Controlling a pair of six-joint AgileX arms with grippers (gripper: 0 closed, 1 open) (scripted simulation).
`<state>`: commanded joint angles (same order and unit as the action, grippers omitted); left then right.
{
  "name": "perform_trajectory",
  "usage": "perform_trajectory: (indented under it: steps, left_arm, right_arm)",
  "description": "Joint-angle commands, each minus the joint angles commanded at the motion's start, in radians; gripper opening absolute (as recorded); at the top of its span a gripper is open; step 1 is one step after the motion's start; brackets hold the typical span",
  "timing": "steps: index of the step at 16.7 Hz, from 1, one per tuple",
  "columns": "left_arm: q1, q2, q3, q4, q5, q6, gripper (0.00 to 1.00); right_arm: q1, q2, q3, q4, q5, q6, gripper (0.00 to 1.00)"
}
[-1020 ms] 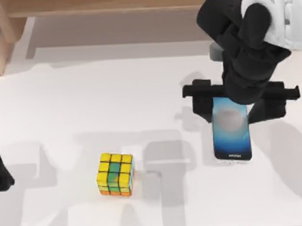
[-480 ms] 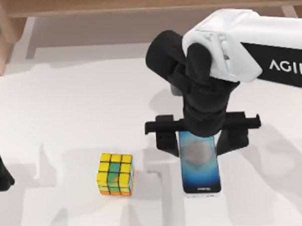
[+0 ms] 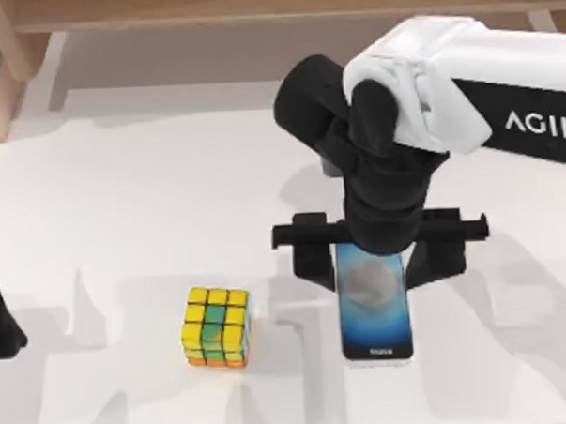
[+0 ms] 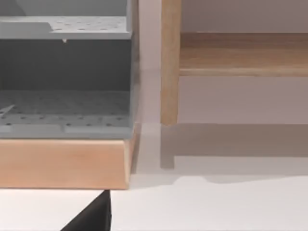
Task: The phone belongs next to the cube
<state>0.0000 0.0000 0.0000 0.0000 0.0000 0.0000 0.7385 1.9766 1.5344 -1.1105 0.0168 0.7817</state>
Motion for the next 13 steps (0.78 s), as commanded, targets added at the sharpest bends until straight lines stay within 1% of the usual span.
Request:
perform_trajectory:
  steps: [7, 13]
  left_arm:
    - [0.000, 0.000, 0.000, 0.000, 0.000, 0.000, 1.00]
    - [0.000, 0.000, 0.000, 0.000, 0.000, 0.000, 1.00]
  right_arm:
    - [-0.055, -0.013, -0.026, 0.100, 0.046, 0.057, 0.00]
    - [-0.058, -0.014, -0.054, 0.177, 0.043, 0.064, 0.00]
